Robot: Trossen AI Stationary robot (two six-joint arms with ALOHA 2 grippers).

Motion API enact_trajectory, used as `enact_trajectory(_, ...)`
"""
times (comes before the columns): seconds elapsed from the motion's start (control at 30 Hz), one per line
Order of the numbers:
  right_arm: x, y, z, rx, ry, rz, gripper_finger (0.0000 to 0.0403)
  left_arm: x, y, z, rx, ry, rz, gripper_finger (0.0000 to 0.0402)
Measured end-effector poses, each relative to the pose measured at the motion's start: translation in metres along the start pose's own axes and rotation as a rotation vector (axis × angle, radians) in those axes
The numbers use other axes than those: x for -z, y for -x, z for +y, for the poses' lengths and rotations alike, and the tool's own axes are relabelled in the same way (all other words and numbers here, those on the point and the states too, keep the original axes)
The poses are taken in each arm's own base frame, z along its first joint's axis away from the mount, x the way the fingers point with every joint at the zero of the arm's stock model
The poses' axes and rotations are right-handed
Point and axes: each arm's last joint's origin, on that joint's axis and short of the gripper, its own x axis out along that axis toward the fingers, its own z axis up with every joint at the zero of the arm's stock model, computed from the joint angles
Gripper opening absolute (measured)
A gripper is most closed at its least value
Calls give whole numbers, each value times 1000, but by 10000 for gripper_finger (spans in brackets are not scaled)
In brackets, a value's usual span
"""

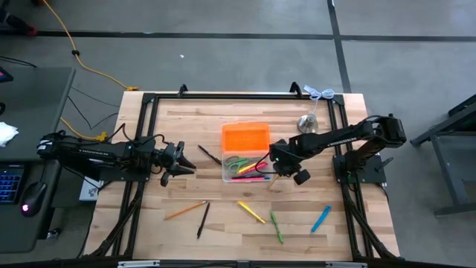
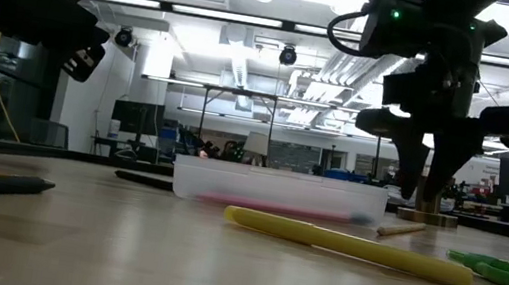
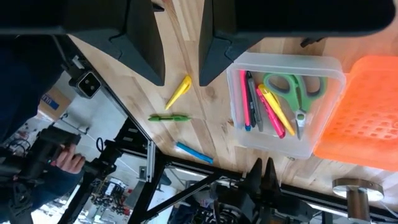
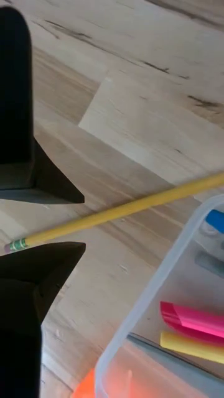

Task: Pick & place school supplies into a supply box
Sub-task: Put the yellow pen into the container

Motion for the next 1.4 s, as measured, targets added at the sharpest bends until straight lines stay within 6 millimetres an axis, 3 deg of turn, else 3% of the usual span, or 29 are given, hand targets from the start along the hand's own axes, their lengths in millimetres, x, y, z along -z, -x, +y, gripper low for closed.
enact_trajectory(0.77,2,0,-8,7,20,-33,87,0,0,0,0,10,0,129)
enact_trajectory(1.4,22,-28,4,37,32,11,87,-1,0,0,2,33,-7,129)
